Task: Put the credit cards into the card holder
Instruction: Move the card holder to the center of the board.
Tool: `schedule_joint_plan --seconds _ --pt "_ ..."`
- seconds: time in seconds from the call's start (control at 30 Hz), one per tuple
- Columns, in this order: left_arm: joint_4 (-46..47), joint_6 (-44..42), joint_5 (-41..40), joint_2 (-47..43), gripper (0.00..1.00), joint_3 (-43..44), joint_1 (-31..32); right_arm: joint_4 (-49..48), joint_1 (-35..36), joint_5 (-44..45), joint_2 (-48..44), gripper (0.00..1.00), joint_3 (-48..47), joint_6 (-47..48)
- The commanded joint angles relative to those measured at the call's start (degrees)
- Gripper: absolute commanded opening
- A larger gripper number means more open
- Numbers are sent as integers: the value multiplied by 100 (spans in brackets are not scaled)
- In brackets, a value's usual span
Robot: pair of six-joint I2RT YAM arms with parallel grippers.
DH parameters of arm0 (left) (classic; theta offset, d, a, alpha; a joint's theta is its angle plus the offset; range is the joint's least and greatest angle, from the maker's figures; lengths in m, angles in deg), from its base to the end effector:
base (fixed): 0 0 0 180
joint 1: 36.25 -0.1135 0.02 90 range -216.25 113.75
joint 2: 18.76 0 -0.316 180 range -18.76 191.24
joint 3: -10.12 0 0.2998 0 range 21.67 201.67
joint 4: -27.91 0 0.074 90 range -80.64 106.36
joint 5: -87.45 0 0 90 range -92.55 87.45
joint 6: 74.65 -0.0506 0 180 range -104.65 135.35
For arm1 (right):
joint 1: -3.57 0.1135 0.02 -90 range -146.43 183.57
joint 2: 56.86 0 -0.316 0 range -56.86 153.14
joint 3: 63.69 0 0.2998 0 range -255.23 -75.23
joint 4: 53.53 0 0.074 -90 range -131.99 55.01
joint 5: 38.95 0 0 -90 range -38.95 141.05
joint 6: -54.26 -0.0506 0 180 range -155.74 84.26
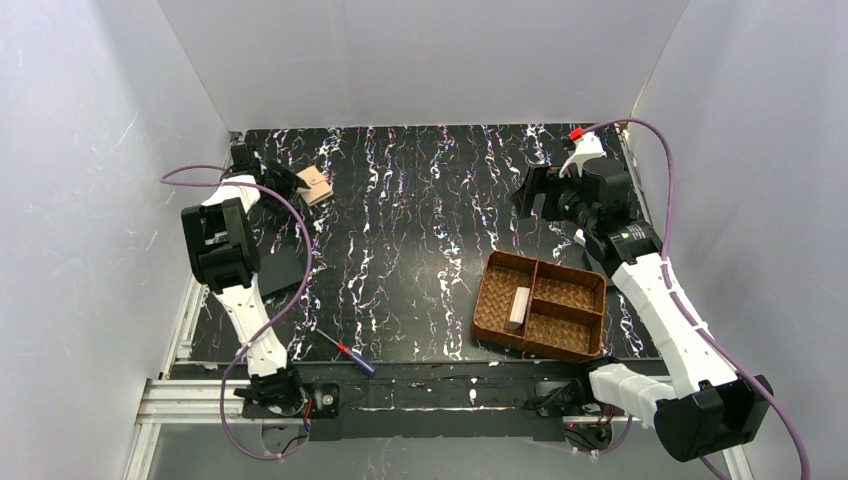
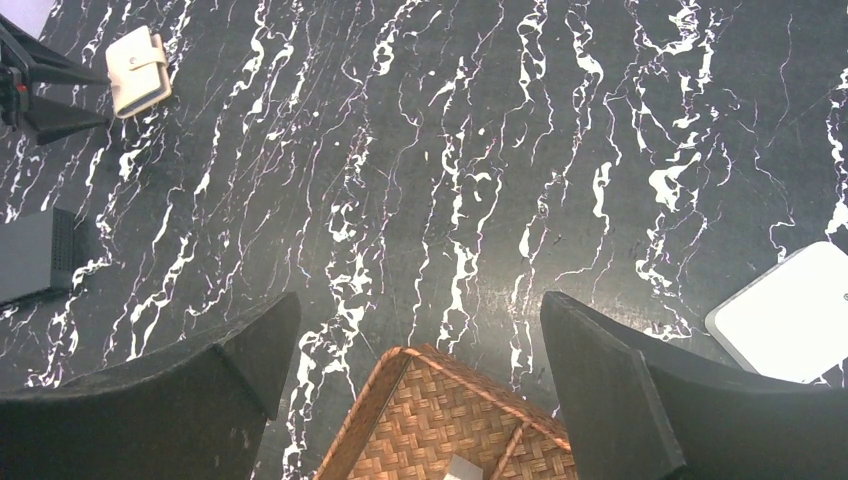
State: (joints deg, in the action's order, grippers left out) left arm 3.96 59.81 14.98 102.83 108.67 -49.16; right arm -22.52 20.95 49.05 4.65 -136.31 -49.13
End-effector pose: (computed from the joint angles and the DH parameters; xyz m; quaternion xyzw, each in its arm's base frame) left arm 0.5344 0.1069 0.1759 -0.3924 0.8335 -0.2349 0.3101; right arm 0.2672 0.0855 0.4066 -0.0385 0.8177 0.1661 0.5498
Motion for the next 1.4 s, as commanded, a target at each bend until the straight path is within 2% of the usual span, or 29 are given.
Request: schedule_joint_plan --seconds 0.0,0.2,0.3,0.4,0.57,0.6,0.77,0.9,1.03,1.2,1.37 --pt "-467 -415 -270 62 56 136 -16 -255 28 -86 -174 100 -20 -29" --pt "-298 -527 351 530 54 316 89 -253 28 -163 -81 100 -30 -139" --pt "-507 -566 699 926 48 728 173 -235 28 -210 -62 100 -44 -187" --pt "-475 -640 776 1002 39 753 282 -205 28 -188 -76 100 -58 -208" --pt "-732 -1057 624 968 3 832 459 -169 28 -126 -82 100 1 -208" --pt "-803 -1137 628 970 0 860 482 -182 28 -131 -69 100 33 -215" --pt "-1149 -1520 558 841 0 750 599 -241 74 -309 115 100 115 -217" --pt "-1128 -1450 620 247 0 -107 863 -170 360 -321 411 100 66 -83" --pt "-1186 -1332 903 -557 0 -1075 1496 -28 1039 -98 846 100 -91 -32" --pt "-1267 -1314 1283 -1940 0 -2537 2065 23 2226 850 1422 100 -400 -178" --pt "-1273 -1284 1510 -3146 0 -3882 2214 -31 3245 1548 2218 100 -733 -866"
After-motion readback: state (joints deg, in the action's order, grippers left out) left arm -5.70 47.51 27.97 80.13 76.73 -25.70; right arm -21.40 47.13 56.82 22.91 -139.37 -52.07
